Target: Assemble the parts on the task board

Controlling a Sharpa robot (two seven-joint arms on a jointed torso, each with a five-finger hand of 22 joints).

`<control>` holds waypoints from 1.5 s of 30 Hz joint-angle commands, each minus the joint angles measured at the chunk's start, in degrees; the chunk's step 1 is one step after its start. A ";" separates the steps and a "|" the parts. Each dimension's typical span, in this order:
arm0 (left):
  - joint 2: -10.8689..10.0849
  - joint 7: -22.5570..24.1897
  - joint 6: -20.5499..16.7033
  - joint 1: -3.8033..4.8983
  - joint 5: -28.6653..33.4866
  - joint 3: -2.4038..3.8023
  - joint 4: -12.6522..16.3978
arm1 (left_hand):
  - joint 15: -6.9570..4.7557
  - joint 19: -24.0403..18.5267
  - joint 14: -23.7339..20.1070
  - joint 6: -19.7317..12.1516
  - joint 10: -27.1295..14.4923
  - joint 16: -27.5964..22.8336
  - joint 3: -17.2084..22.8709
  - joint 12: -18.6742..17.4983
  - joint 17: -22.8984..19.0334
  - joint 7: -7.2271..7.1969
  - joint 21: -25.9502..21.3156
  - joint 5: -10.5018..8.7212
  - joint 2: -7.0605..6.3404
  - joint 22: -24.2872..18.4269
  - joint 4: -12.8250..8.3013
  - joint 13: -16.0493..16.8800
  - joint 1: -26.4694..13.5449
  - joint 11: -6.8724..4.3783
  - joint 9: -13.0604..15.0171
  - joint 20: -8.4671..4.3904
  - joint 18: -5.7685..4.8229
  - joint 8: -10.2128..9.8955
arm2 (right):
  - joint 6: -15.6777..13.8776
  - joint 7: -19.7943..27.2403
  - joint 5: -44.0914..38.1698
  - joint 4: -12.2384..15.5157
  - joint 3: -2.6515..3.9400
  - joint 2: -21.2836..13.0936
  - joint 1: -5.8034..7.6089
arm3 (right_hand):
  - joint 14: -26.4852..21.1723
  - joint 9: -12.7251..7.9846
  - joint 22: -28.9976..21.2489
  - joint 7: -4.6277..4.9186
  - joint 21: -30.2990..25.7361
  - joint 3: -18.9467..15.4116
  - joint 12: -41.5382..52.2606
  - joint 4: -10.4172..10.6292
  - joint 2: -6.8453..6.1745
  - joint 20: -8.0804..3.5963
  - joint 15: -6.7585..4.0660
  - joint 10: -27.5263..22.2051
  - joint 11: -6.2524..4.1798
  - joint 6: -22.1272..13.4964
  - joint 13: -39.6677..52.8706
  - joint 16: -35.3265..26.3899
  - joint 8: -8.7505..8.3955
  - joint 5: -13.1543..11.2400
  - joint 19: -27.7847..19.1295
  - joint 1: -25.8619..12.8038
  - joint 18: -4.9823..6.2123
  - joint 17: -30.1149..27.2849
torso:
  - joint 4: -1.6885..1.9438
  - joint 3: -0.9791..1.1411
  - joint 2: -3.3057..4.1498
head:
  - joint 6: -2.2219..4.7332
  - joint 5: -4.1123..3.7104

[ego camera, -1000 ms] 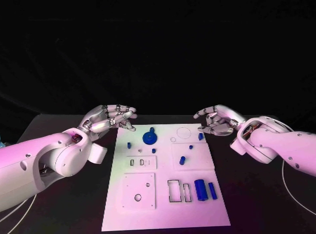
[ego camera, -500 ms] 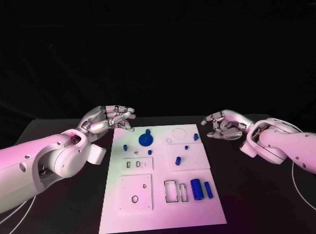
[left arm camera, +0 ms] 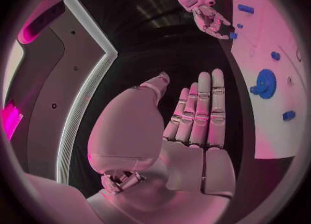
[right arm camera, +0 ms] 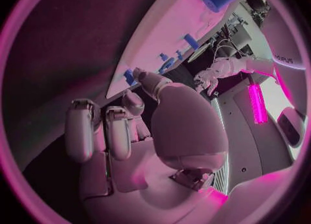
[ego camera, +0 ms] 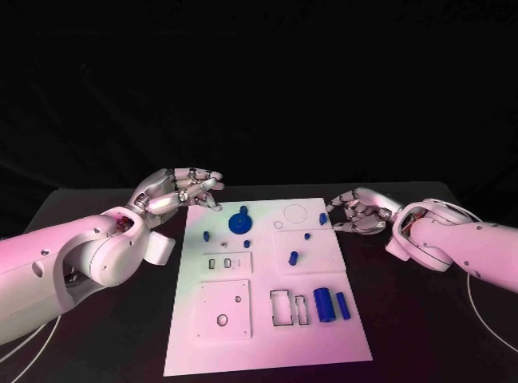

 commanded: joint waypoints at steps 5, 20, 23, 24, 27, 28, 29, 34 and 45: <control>-0.01 0.85 1.21 0.01 0.14 0.03 0.33 | -0.06 -0.49 -0.36 -0.37 -0.44 -0.42 0.34 -0.17 -0.12 2.82 -0.28 0.23 0.30 -0.10 -0.07 0.07 0.53 -0.08 0.08 0.07 0.55 -0.38 | -3.79 -3.40 -0.45 -0.48 0.02 1.21 -0.30 | 5.41 0.15 2.81 0.38 1.12 -1.08 1.01 1.31 0.34 0.50 0.55 1.22 0.18 0.47 1.05 0.37 -0.04 -2.75 1.93 -1.33 -0.74 12.65 | 0.14 0.05 0.22 | -0.33 0.03; -0.22 0.64 1.36 0.01 0.10 0.03 0.82 | -0.05 -0.50 -0.35 -0.38 -0.45 -0.45 0.35 -0.18 -0.14 2.84 -0.28 0.23 0.30 -0.11 -0.07 0.07 0.52 -0.07 0.09 0.08 0.56 -0.39 | -6.65 -5.08 0.24 -1.38 0.04 3.21 -0.32 | 5.49 0.28 3.82 0.72 1.91 -1.73 1.98 2.68 1.40 0.72 0.80 2.16 0.48 1.08 2.19 0.54 0.11 -3.68 2.26 -1.91 -0.94 12.91 | 0.24 0.01 0.38 | -1.06 -0.05; -0.24 0.61 1.37 0.01 0.08 0.03 0.85 | -0.05 -0.50 -0.35 -0.38 -0.45 -0.45 0.35 -0.18 -0.14 2.84 -0.28 0.23 0.30 -0.11 -0.07 0.07 0.52 -0.07 0.09 0.08 0.56 -0.39 | -6.39 -5.12 0.28 -1.56 0.04 3.53 -0.31 | 5.52 0.44 4.15 0.74 2.17 -1.74 2.28 2.90 1.78 0.78 0.84 2.43 0.49 1.99 2.54 0.58 0.49 -3.68 2.36 -1.73 -1.00 12.98 | 0.23 -0.01 0.46 | -1.18 0.07; -0.25 0.60 1.39 0.01 0.07 0.03 0.85 | -0.05 -0.50 -0.35 -0.38 -0.45 -0.45 0.35 -0.18 -0.14 2.84 -0.28 0.23 0.30 -0.11 -0.07 0.07 0.52 -0.07 0.09 0.08 0.56 -0.39 | -6.22 -5.12 0.28 -1.63 0.04 3.66 -0.31 | 5.52 0.49 4.30 0.76 2.29 -1.76 2.34 2.96 1.87 0.80 0.85 2.48 0.51 2.37 2.61 0.60 0.64 -3.67 2.41 -1.68 -1.03 13.01 | 0.20 0.01 0.45 | -1.21 0.10; -0.29 0.57 1.40 0.02 0.06 0.03 0.85 | -0.05 -0.50 -0.35 -0.38 -0.45 -0.45 0.35 -0.18 -0.14 2.84 -0.28 0.23 0.30 -0.11 -0.07 0.07 0.52 -0.07 0.09 0.08 0.56 -0.39 | -5.74 -5.09 0.24 -1.74 0.04 3.92 -0.31 | 5.54 0.63 4.53 0.72 2.47 -1.81 2.59 3.10 2.05 0.82 0.85 2.70 0.47 3.50 2.89 0.64 1.07 -3.66 2.46 -1.50 -1.07 13.07 | 0.18 0.05 0.40 | -1.35 0.23; -0.30 0.57 1.40 0.02 0.06 0.03 0.85 | -0.05 -0.50 -0.35 -0.38 -0.45 -0.45 0.35 -0.18 -0.14 2.84 -0.28 0.23 0.30 -0.11 -0.07 0.07 0.52 -0.07 0.09 0.08 0.56 -0.39 | -5.65 -5.09 0.23 -1.75 0.04 3.96 -0.31 | 5.55 0.66 4.57 0.69 2.49 -1.80 2.69 3.11 2.07 0.82 0.84 2.81 0.46 3.72 3.04 0.65 1.17 -3.65 2.47 -1.45 -1.07 13.09 | 0.14 0.08 0.38 | -1.39 0.27; -0.33 0.56 1.39 0.02 0.05 0.03 0.85 | -0.05 -0.50 -0.35 -0.38 -0.45 -0.45 0.35 -0.18 -0.14 2.84 -0.28 0.23 0.30 -0.11 -0.07 0.07 0.52 -0.07 0.09 0.08 0.56 -0.39 | -5.49 -5.07 0.20 -1.75 0.04 4.02 -0.32 | 5.55 0.67 4.62 0.68 2.53 -1.80 2.71 3.11 2.10 0.82 0.83 2.82 0.45 3.84 3.05 0.65 1.21 -3.64 2.48 -1.41 -1.08 13.10 | 0.14 0.08 0.40 | -1.42 0.30; -0.45 0.53 1.38 0.02 0.04 0.03 0.85 | -0.05 -0.50 -0.35 -0.38 -0.45 -0.45 0.35 -0.18 -0.14 2.84 -0.28 0.23 0.30 -0.11 -0.07 0.07 0.52 -0.07 0.09 0.08 0.56 -0.39 | -4.94 -5.05 -0.17 -1.69 0.03 4.22 -0.32 | 5.58 0.72 4.92 0.61 2.77 -1.76 2.91 3.08 2.15 0.81 0.80 3.04 0.38 4.29 3.32 0.72 1.39 -3.61 2.58 -1.24 -1.14 13.21 | 0.00 0.06 0.38 | -1.52 0.33; -0.55 0.49 1.39 0.02 0.04 0.03 0.89 | -0.05 -0.50 -0.35 -0.38 -0.45 -0.45 0.35 -0.18 -0.14 2.84 -0.28 0.23 0.30 -0.11 -0.07 0.07 0.52 -0.07 0.09 0.08 0.56 -0.39 | -4.79 -5.35 0.10 -1.62 0.03 4.42 -0.33 | 5.62 0.96 5.48 0.31 3.21 -1.58 3.35 3.29 2.69 0.67 0.60 3.53 0.13 6.29 3.89 0.82 2.29 -3.25 2.74 -0.99 -1.25 13.36 | 0.05 0.15 0.40 | -1.57 0.31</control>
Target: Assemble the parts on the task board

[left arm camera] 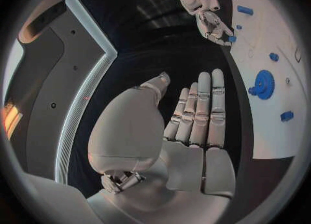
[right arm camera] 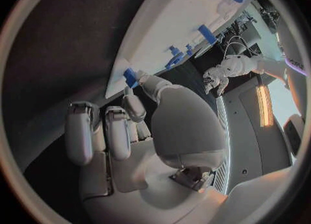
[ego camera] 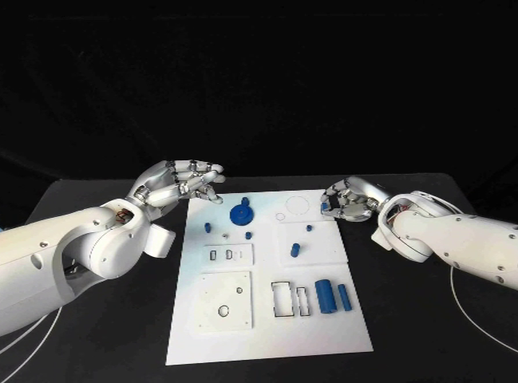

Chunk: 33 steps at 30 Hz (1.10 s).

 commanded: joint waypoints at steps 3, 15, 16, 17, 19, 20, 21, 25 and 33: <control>0.02 0.54 1.16 0.01 0.04 0.03 0.18 | -0.06 -0.50 -0.35 -0.38 -0.46 -0.24 0.35 -0.18 -0.08 2.83 -0.28 0.23 0.06 -0.07 -0.07 0.07 0.29 -0.07 0.06 0.08 0.56 -0.40 | 0.67 -0.43 -0.14 0.03 0.01 0.19 -0.04 | 5.63 0.21 5.55 -0.26 0.31 0.11 0.49 0.41 0.81 0.00 0.14 0.62 -0.21 1.06 0.23 0.43 0.77 0.13 2.54 0.17 -0.60 13.36 | 0.02 0.02 0.03 | -0.02 -0.07; -0.06 0.43 1.20 0.01 0.04 0.03 0.29 | -0.04 -0.54 -0.31 -0.38 -0.46 -0.32 0.36 -0.19 -0.14 2.85 -0.26 0.23 0.05 -0.09 -0.06 0.08 0.24 -0.05 0.10 0.12 0.58 -0.42 | 1.09 -0.65 -0.57 -0.34 0.01 0.64 -0.10 | 5.67 0.48 5.82 -0.68 0.51 0.21 0.57 0.52 1.21 -0.21 -0.14 0.75 -0.55 2.32 0.36 0.51 1.61 0.27 2.61 0.30 -0.65 13.48 | 0.04 0.03 0.11 | -0.38 0.05; -0.07 0.42 1.19 0.01 0.04 0.03 0.29 | -0.04 -0.54 -0.31 -0.38 -0.46 -0.32 0.36 -0.19 -0.14 2.85 -0.26 0.23 0.05 -0.09 -0.06 0.08 0.24 -0.05 0.10 0.12 0.58 -0.42 | 1.06 -0.70 -0.70 -0.41 0.01 0.67 -0.12 | 5.67 0.48 5.82 -0.68 0.51 0.21 0.57 0.52 1.21 -0.21 -0.14 0.75 -0.55 2.32 0.36 0.51 1.61 0.27 2.61 0.30 -0.65 13.48 | 0.06 0.02 0.10 | -0.40 0.06; -0.08 0.42 1.19 0.01 0.04 0.03 0.28 | -0.04 -0.54 -0.31 -0.38 -0.46 -0.32 0.36 -0.19 -0.14 2.85 -0.26 0.23 0.05 -0.09 -0.06 0.08 0.24 -0.05 0.10 0.12 0.58 -0.42 | 1.03 -0.73 -0.79 -0.45 0.01 0.69 -0.13 | 5.67 0.48 5.82 -0.68 0.51 0.21 0.57 0.52 1.21 -0.21 -0.14 0.75 -0.55 2.32 0.36 0.51 1.61 0.27 2.61 0.30 -0.65 13.48 | 0.07 0.03 0.10 | -0.39 0.05; -0.10 0.41 1.19 0.02 0.04 0.03 0.29 | -0.04 -0.54 -0.31 -0.38 -0.46 -0.32 0.36 -0.19 -0.14 2.85 -0.26 0.23 0.05 -0.09 -0.06 0.08 0.24 -0.05 0.10 0.12 0.58 -0.42 | 0.98 -0.77 -0.93 -0.53 0.01 0.72 -0.15 | 5.68 0.50 5.81 -0.70 0.50 0.21 0.55 0.53 1.22 -0.22 -0.15 0.73 -0.57 2.37 0.33 0.55 1.65 0.28 2.60 0.30 -0.64 13.56 | 0.08 0.03 0.08 | -0.39 0.04; -0.11 0.40 1.18 0.02 0.04 0.03 0.30 | -0.04 -0.54 -0.31 -0.38 -0.46 -0.32 0.36 -0.19 -0.14 2.85 -0.26 0.23 0.05 -0.09 -0.06 0.08 0.24 -0.05 0.10 0.12 0.58 -0.42 | 0.92 -0.78 -1.01 -0.57 0.01 0.73 -0.15 | 5.68 0.50 5.81 -0.70 0.50 0.21 0.55 0.53 1.22 -0.22 -0.15 0.73 -0.57 2.37 0.33 0.55 1.65 0.28 2.60 0.30 -0.64 13.56 | 0.09 0.02 0.05 | -0.42 0.06; -0.13 0.39 1.19 0.02 0.04 0.03 0.33 | -0.04 -0.54 -0.31 -0.38 -0.46 -0.32 0.36 -0.19 -0.14 2.85 -0.26 0.23 0.05 -0.09 -0.06 0.08 0.24 -0.05 0.10 0.12 0.58 -0.42 | 0.85 -0.79 -1.07 -0.60 0.01 0.73 -0.16 | 5.68 0.50 5.81 -0.70 0.50 0.21 0.55 0.53 1.22 -0.22 -0.15 0.73 -0.57 2.37 0.33 0.55 1.65 0.28 2.60 0.30 -0.64 13.56 | 0.09 0.02 0.06 | -0.43 0.07; -0.16 0.36 1.23 0.02 0.04 0.03 0.43 | -0.04 -0.54 -0.31 -0.38 -0.46 -0.32 0.36 -0.19 -0.14 2.85 -0.26 0.23 0.05 -0.09 -0.06 0.08 0.24 -0.05 0.10 0.12 0.58 -0.42 | 0.49 -0.79 -1.20 -0.63 0.01 0.75 -0.18 | 5.70 0.59 6.04 -0.82 0.68 0.35 0.59 0.50 1.49 -0.30 -0.24 0.80 -0.68 2.66 0.40 0.59 1.90 0.36 2.68 0.48 -0.69 13.62 | 0.04 0.04 0.09 | -0.48 0.16; -0.20 0.34 1.23 0.02 0.04 0.03 0.42 | -0.04 -0.54 -0.31 -0.38 -0.46 -0.32 0.36 -0.19 -0.14 2.85 -0.26 0.23 0.05 -0.09 -0.06 0.08 0.24 -0.05 0.10 0.12 0.58 -0.42 | -2.04 0.10 -1.27 -0.33 0.01 0.69 -0.19 | 5.79 1.01 6.78 -1.15 1.27 0.96 0.67 0.51 2.90 -0.57 -0.51 1.07 -0.98 3.55 0.60 0.80 2.93 0.80 2.92 1.01 -0.86 13.96 | 0.03 0.07 0.06 | -0.58 0.20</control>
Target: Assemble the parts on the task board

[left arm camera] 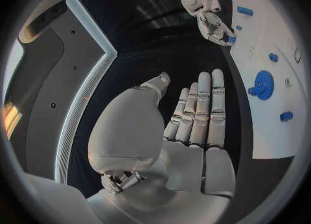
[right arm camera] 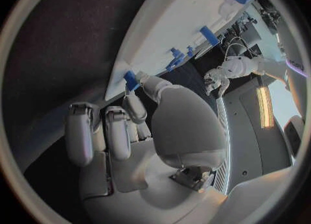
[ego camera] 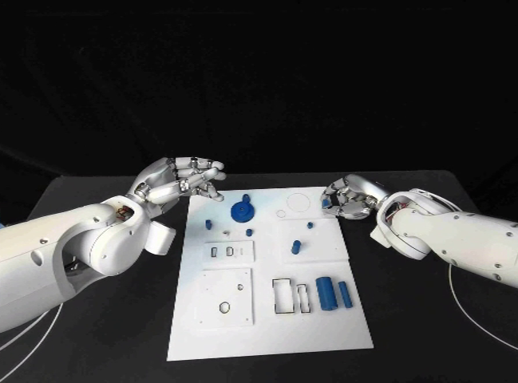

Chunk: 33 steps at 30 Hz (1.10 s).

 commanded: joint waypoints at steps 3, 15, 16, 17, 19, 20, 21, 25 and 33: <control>0.00 0.43 1.12 0.01 0.05 0.03 0.08 | -0.04 -0.33 -0.31 -0.38 -0.46 -0.32 0.36 -0.19 -0.05 2.85 -0.26 0.23 0.05 -0.10 -0.06 0.09 0.24 -0.05 0.06 -0.09 0.58 -0.16 | -3.14 1.08 -0.71 0.64 0.02 -0.12 -0.05 | 5.82 0.44 6.83 -0.10 0.38 0.65 0.18 0.01 1.17 -0.62 -0.56 0.26 -0.23 0.79 0.03 0.42 0.84 0.40 2.95 0.19 -0.89 14.10 | 0.00 0.05 -0.01 | 0.03 0.06; -0.07 0.49 1.05 0.01 0.05 0.03 -0.22 | -0.04 -0.33 -0.31 -0.38 -0.46 -0.32 0.36 -0.19 -0.05 2.85 -0.26 0.23 0.05 -0.10 -0.06 0.09 0.24 -0.05 0.06 -0.09 0.58 -0.16 | -5.43 0.52 -2.35 5.52 0.13 -1.36 0.83 | 5.85 0.94 6.92 -0.31 0.42 1.38 -0.04 -0.23 2.15 -0.79 -0.73 0.22 -0.42 0.99 -0.08 0.48 1.89 -1.04 2.95 0.57 -0.90 14.21 | -0.10 -0.12 -0.20 | 0.21 0.67; -0.06 0.50 1.04 0.01 0.05 0.03 -0.27 | -0.04 -0.33 -0.31 -0.38 -0.46 -0.32 0.36 -0.19 -0.05 2.85 -0.26 0.23 0.05 -0.10 -0.06 0.09 0.24 -0.05 0.06 -0.09 0.58 -0.16 | -5.39 0.25 -2.60 6.26 0.13 -1.42 1.01 | 5.85 0.99 6.92 -0.34 0.41 1.44 -0.03 -0.24 2.22 -0.80 -0.74 0.23 -0.43 1.05 -0.07 0.48 1.99 -1.05 2.95 0.59 -0.89 14.20 | -0.08 -0.15 -0.24 | 0.27 0.77; -0.04 0.50 1.03 0.01 0.05 0.03 -0.32 | -0.04 -0.33 -0.31 -0.38 -0.46 -0.32 0.36 -0.19 -0.05 2.85 -0.26 0.23 0.05 -0.10 -0.06 0.09 0.24 -0.05 0.06 -0.09 0.58 -0.16 | -5.34 -0.03 -2.86 6.93 0.14 -1.44 1.16 | 5.85 0.99 6.92 -0.34 0.41 1.44 -0.03 -0.24 2.22 -0.80 -0.74 0.23 -0.43 1.05 -0.07 0.48 1.99 -1.05 2.95 0.59 -0.89 14.20 | -0.07 -0.18 -0.28 | 0.30 0.90; -0.01 0.51 1.03 0.01 0.05 0.03 -0.40 | -0.04 -0.33 -0.31 -0.38 -0.46 -0.32 0.36 -0.19 -0.05 2.85 -0.26 0.23 0.05 -0.10 -0.06 0.09 0.24 -0.05 0.06 -0.09 0.58 -0.16 | -5.24 -0.72 -3.48 8.40 0.15 -1.39 1.43 | 5.85 0.99 6.92 -0.34 0.41 1.44 -0.03 -0.24 2.22 -0.80 -0.74 0.23 -0.43 1.05 -0.07 0.48 1.99 -1.05 2.95 0.59 -0.89 14.20 | -0.04 -0.25 -0.34 | 0.29 1.05; 0.03 0.52 1.03 0.01 0.05 0.03 -0.46 | -0.04 -0.33 -0.31 -0.38 -0.46 -0.32 0.36 -0.19 -0.05 2.85 -0.26 0.23 0.05 -0.10 -0.06 0.09 0.24 -0.05 0.06 -0.09 0.58 -0.16 | -5.18 -1.26 -3.92 9.37 0.15 -1.28 1.57 | 5.85 1.00 6.87 -0.35 0.37 1.46 -0.03 -0.24 2.24 -0.81 -0.74 0.24 -0.44 1.05 -0.06 0.48 2.02 -1.05 2.93 0.59 -0.88 14.20 | -0.01 -0.31 -0.39 | 0.20 1.15; 0.06 0.52 1.03 0.01 0.05 0.03 -0.51 | -0.04 -0.33 -0.31 -0.38 -0.46 -0.32 0.36 -0.19 -0.05 2.85 -0.26 0.23 0.05 -0.10 -0.06 0.09 0.24 -0.05 0.06 -0.09 0.58 -0.16 | -5.10 -1.78 -4.33 10.17 0.16 -1.13 1.67 | 5.85 1.02 6.80 -0.35 0.31 1.48 -0.03 -0.24 2.27 -0.81 -0.75 0.25 -0.44 1.07 -0.06 0.47 2.05 -1.05 2.90 0.59 -0.87 14.19 | 0.02 -0.34 -0.42 | 0.17 1.18; 0.27 0.51 0.89 0.01 0.05 0.03 -0.82 | -0.03 -0.35 -0.27 -0.37 -0.45 -0.40 0.42 -0.20 -0.11 2.86 -0.24 0.23 0.12 -0.11 -0.06 0.10 0.23 -0.05 0.10 -0.06 0.60 -0.17 | -4.93 -4.49 -6.24 13.57 0.16 0.12 1.90 | 5.81 1.10 6.60 -0.39 0.13 1.60 -0.17 -0.29 2.36 -0.83 -0.77 0.11 -0.47 1.13 -0.22 0.38 2.22 -0.98 2.82 0.64 -0.81 14.05 | 0.20 -0.52 -0.45 | 0.37 1.34; 1.16 0.51 0.72 0.01 0.06 0.03 -1.80 | -0.04 -0.35 -0.24 -0.34 -0.41 -0.41 0.43 -0.18 -0.13 2.85 -0.23 0.23 0.15 -0.12 -0.02 0.11 0.18 -0.05 0.12 -0.05 0.61 -0.17 | -4.40 -9.45 -9.10 18.39 0.09 4.37 1.70 | 5.79 1.18 6.34 -0.39 -0.09 1.66 -0.17 -0.37 2.35 -0.85 -0.80 0.13 -0.49 1.19 -0.19 0.34 2.38 -0.90 2.72 0.66 -0.75 13.98 | 0.70 -0.70 -0.46 | -0.24 2.92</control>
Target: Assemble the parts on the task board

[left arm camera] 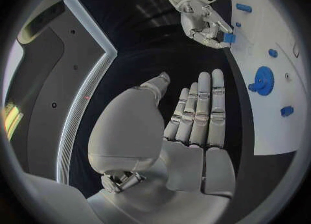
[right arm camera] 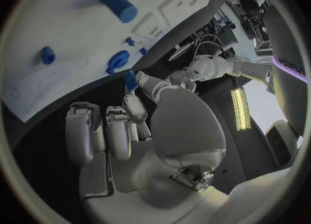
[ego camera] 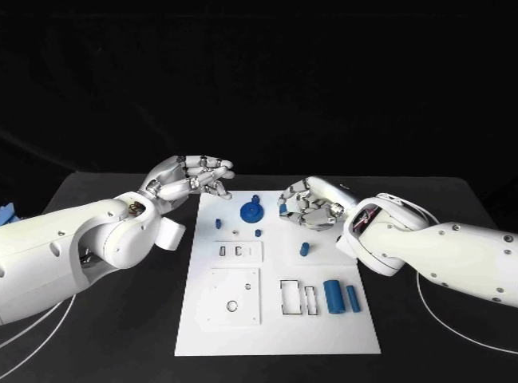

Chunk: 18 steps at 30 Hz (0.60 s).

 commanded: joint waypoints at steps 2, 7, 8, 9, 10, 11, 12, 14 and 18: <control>0.51 0.59 0.59 0.02 0.10 0.02 -0.70 | -0.03 -0.35 -0.24 -0.35 -0.41 -0.19 0.43 -0.18 -0.06 2.85 -0.23 0.23 0.15 -0.05 -0.02 0.06 0.19 -0.05 0.07 -0.05 0.61 -0.17 | 0.32 -5.39 -4.15 1.41 -0.05 2.08 -0.41 | 5.77 0.78 6.34 -0.31 -0.23 0.26 -0.11 -0.05 0.42 -0.42 -0.38 0.00 -0.29 0.53 0.13 0.10 0.79 0.20 2.71 0.10 -0.88 13.95 | 0.27 -0.14 -0.04 | -0.28 0.82; 0.77 0.78 0.26 0.03 0.28 0.02 -1.52 | -0.04 -0.35 -0.23 -0.33 -0.39 -0.19 0.43 -0.17 -0.06 2.85 -0.23 0.23 0.16 -0.05 -0.01 0.07 0.17 -0.06 0.08 -0.05 0.61 -0.16 | 0.88 -6.83 -6.00 1.76 -0.22 4.50 -1.23 | 5.77 0.78 6.34 -0.31 -0.23 0.26 -0.11 -0.05 0.42 -0.42 -0.38 0.00 -0.29 0.53 0.13 0.10 0.79 0.20 2.71 0.10 -0.88 13.95 | 0.03 -0.09 -0.02 | -0.45 1.49; 0.78 0.80 0.22 0.03 0.34 0.02 -1.64 | -0.04 -0.35 -0.23 -0.33 -0.39 -0.19 0.43 -0.17 -0.06 2.85 -0.23 0.23 0.16 -0.05 -0.01 0.07 0.17 -0.06 0.08 -0.05 0.61 -0.16 | 1.02 -7.08 -6.33 1.74 -0.29 4.97 -1.40 | 5.77 0.78 6.34 -0.31 -0.23 0.26 -0.11 -0.05 0.42 -0.42 -0.38 0.00 -0.29 0.53 0.13 0.10 0.79 0.20 2.71 0.10 -0.88 13.95 | 0.03 -0.08 0.04 | -0.50 1.61; 0.78 0.83 0.18 0.04 0.43 0.02 -1.77 | -0.04 -0.35 -0.23 -0.33 -0.39 -0.19 0.43 -0.17 -0.06 2.85 -0.23 0.23 0.16 -0.05 -0.01 0.07 0.17 -0.06 0.08 -0.05 0.61 -0.16 | 1.20 -7.40 -6.74 1.65 -0.37 5.53 -1.64 | 5.77 0.79 6.35 -0.30 -0.22 0.28 -0.06 -0.05 0.43 -0.43 -0.39 0.07 -0.28 0.52 0.21 0.11 0.81 0.23 2.71 0.09 -0.88 13.96 | 0.02 -0.09 0.05 | -0.58 1.73; 0.77 0.85 0.15 0.04 0.49 0.02 -1.88 | -0.04 -0.35 -0.23 -0.33 -0.39 -0.19 0.43 -0.17 -0.06 2.85 -0.23 0.23 0.16 -0.05 -0.01 0.07 0.17 -0.06 0.08 -0.05 0.61 -0.16 | 1.35 -7.66 -7.06 1.54 -0.44 5.96 -1.83 | 5.77 0.80 6.35 -0.29 -0.22 0.28 -0.05 -0.05 0.43 -0.43 -0.39 0.09 -0.28 0.52 0.23 0.11 0.82 0.24 2.71 0.09 -0.88 13.96 | 0.03 -0.07 0.08 | -0.65 1.87; 0.76 0.88 0.12 0.04 0.57 0.02 -2.01 | -0.04 -0.35 -0.23 -0.33 -0.39 -0.19 0.43 -0.17 -0.06 2.85 -0.23 0.23 0.16 -0.05 -0.01 0.07 0.17 -0.06 0.08 -0.05 0.61 -0.16 | 1.55 -7.98 -7.43 1.36 -0.52 6.46 -2.09 | 5.77 0.80 6.35 -0.29 -0.22 0.28 -0.05 -0.05 0.43 -0.43 -0.39 0.09 -0.28 0.52 0.23 0.11 0.82 0.24 2.71 0.09 -0.88 13.96 | 0.05 -0.08 0.09 | -0.69 1.96; 0.74 0.91 0.09 0.04 0.65 0.03 -2.13 | -0.04 -0.35 -0.23 -0.33 -0.39 -0.19 0.43 -0.17 -0.06 2.85 -0.23 0.23 0.16 -0.05 -0.01 0.07 0.17 -0.06 0.08 -0.05 0.61 -0.16 | 1.76 -8.27 -7.75 1.13 -0.60 6.93 -2.37 | 5.77 0.80 6.35 -0.29 -0.22 0.28 -0.05 -0.05 0.43 -0.43 -0.39 0.09 -0.28 0.52 0.23 0.11 0.82 0.24 2.71 0.09 -0.88 13.96 | 0.09 -0.07 0.10 | -0.75 2.07; 0.67 0.96 -0.04 0.04 0.74 0.03 -2.31 | -0.04 -0.35 -0.23 -0.33 -0.39 -0.19 0.43 -0.17 -0.06 2.85 -0.23 0.23 0.16 -0.05 -0.01 0.07 0.17 -0.06 0.08 -0.05 0.61 -0.16 | 2.28 -8.59 -8.15 0.59 -0.70 7.70 -2.90 | 5.75 0.81 6.26 -0.29 -0.30 0.28 -0.04 -0.06 0.42 -0.43 -0.39 0.10 -0.28 0.51 0.24 0.08 0.83 0.26 2.68 0.08 -0.86 13.91 | 0.18 -0.10 0.09 | -0.90 2.21; 0.37 1.03 -0.67 0.05 0.84 0.03 -2.52 | -0.03 -0.39 -0.25 -0.27 -0.31 -0.25 0.44 -0.13 -0.10 2.88 -0.24 0.23 0.18 -0.07 0.03 0.09 0.11 -0.06 0.12 -0.03 0.61 -0.14 | 3.17 -8.86 -8.54 -0.67 -0.81 9.03 -3.96 | 5.75 0.81 6.26 -0.29 -0.30 0.28 -0.04 -0.06 0.42 -0.43 -0.39 0.10 -0.28 0.51 0.24 0.08 0.83 0.26 2.68 0.08 -0.86 13.91 | 0.18 -0.08 0.14 | -1.07 2.53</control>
